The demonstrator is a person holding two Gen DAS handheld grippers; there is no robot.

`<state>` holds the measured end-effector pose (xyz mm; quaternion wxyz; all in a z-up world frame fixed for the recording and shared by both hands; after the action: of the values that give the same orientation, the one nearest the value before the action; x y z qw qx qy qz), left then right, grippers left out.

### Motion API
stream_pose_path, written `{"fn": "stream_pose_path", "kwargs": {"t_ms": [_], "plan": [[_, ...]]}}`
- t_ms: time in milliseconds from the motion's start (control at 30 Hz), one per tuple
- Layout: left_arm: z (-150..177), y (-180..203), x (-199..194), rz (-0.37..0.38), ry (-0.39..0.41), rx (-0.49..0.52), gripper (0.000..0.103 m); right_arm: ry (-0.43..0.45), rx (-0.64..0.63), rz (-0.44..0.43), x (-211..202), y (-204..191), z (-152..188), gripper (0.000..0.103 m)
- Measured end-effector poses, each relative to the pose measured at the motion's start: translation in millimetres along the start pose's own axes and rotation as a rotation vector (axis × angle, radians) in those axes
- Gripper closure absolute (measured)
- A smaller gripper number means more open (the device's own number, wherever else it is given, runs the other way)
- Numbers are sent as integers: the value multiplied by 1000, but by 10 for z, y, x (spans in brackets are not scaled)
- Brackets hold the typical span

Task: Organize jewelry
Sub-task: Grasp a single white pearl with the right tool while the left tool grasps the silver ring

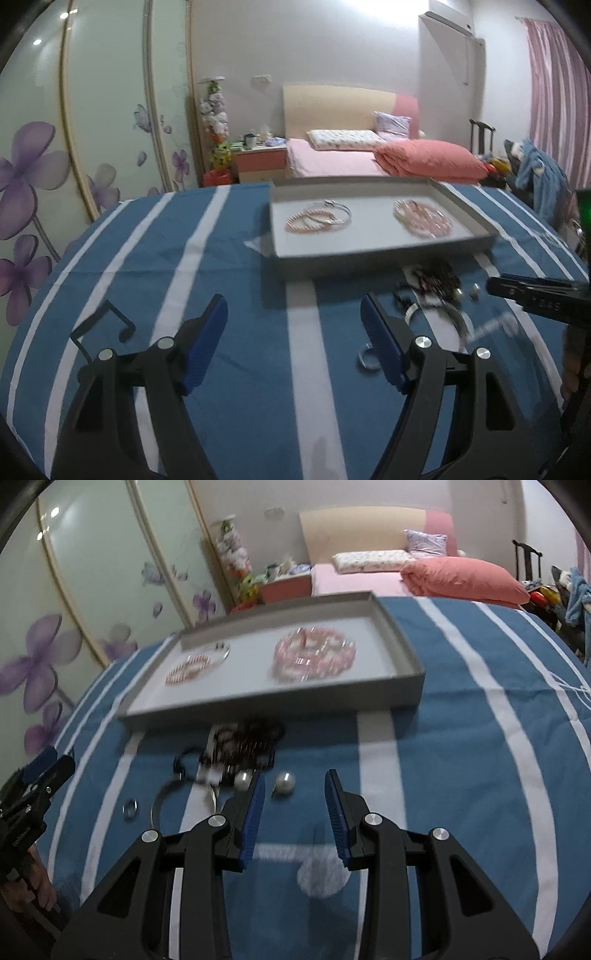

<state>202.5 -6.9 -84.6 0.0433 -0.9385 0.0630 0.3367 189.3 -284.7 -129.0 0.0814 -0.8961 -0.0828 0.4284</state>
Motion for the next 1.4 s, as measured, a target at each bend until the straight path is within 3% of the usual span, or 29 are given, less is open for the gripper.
{"fn": "stream_pose_path", "kwargs": {"t_ms": [367,767,1133,1400], "plan": [[221,249,3,25,-43,74,30,-50,-60,58,157,-102,102,70],[275,303,95,41,-88,81,30,-37,-135,136,235,-150,43,87],[347,468,217,62,-157,111,31,-29,-67,172,178,98,19,87],[397,517,380,58,-231,104,46,-28,-65,169,176,119,27,87]]}}
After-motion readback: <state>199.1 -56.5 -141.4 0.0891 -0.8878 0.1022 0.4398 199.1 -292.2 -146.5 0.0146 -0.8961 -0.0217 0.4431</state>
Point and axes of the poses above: each gripper's, at about its wrist camera, not at the fingertips, and x roughly the way its jaws point, y to its right, z to its underside, the point moved 8 cm from there along x, roughly the way its jaws point, and after that the axes turned 3 degrees about -y, right-handed, at the moved point
